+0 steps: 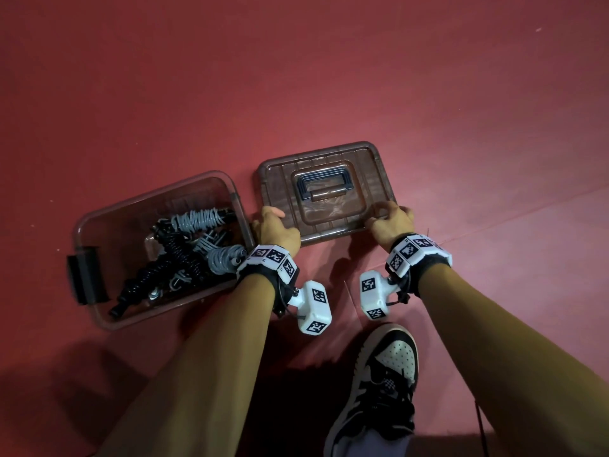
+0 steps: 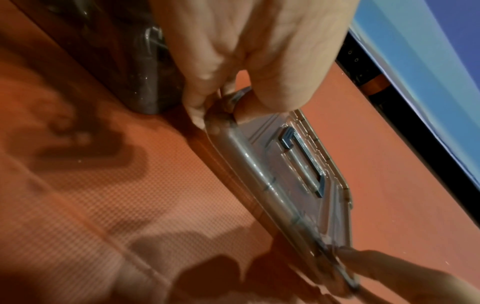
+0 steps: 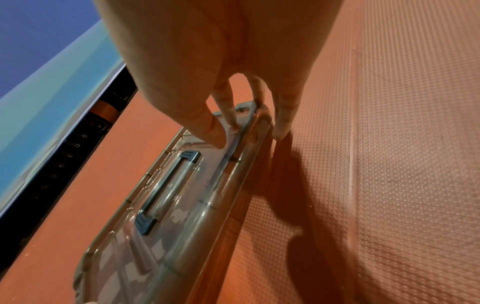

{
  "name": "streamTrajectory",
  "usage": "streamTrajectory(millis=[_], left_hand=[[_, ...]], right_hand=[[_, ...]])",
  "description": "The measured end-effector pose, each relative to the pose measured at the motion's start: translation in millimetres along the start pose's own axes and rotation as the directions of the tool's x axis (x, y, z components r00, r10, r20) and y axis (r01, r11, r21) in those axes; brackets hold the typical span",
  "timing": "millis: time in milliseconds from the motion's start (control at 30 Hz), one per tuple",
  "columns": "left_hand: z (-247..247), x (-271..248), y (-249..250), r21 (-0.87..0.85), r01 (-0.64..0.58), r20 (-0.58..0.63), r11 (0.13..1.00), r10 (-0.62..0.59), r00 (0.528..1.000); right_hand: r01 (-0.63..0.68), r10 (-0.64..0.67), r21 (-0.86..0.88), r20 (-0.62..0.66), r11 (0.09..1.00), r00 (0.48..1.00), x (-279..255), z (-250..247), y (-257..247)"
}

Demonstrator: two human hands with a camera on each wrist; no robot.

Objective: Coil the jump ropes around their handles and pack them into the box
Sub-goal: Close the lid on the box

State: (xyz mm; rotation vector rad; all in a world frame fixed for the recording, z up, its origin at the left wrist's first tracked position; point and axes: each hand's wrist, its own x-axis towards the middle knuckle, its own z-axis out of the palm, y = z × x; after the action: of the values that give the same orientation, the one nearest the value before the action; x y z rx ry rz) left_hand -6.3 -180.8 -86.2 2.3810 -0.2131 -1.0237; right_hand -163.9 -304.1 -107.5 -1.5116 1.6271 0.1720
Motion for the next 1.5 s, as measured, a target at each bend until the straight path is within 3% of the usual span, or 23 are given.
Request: streamTrajectory(millis=[367,633,833,1067,1500], left_hand=[[-20,-24,21,-0.069,-0.069,0.066,0.995,0.074,0.995],[-52,-38,21,-0.058,-0.099,0.096,0.993,0.104,0.990],[-80,-53,7,-0.108,-0.138,0.034,0.985,0.143,0.989],[-130,-60,-26,-0.122,-0.168,-0.057,0.978,0.162,0.985],[-205,-61,-111,-0.027,-0.073,-0.211,0.997,0.065,0.975]], right_hand=[[-0.002,0.013,0.124,-0.083,0.992,0.996,-34,-34,-17],[0.053,-0.043,0.074,-0.128,0.996,0.991,-80,-47,-33],[0.104,-0.100,0.026,-0.121,0.994,0.988,-118,-48,-45],[0.189,-0.188,-0.001,-0.091,0.982,0.978,-152,-16,-70],[0.274,-0.272,-0.050,0.044,0.960,0.961,-198,70,-98]])
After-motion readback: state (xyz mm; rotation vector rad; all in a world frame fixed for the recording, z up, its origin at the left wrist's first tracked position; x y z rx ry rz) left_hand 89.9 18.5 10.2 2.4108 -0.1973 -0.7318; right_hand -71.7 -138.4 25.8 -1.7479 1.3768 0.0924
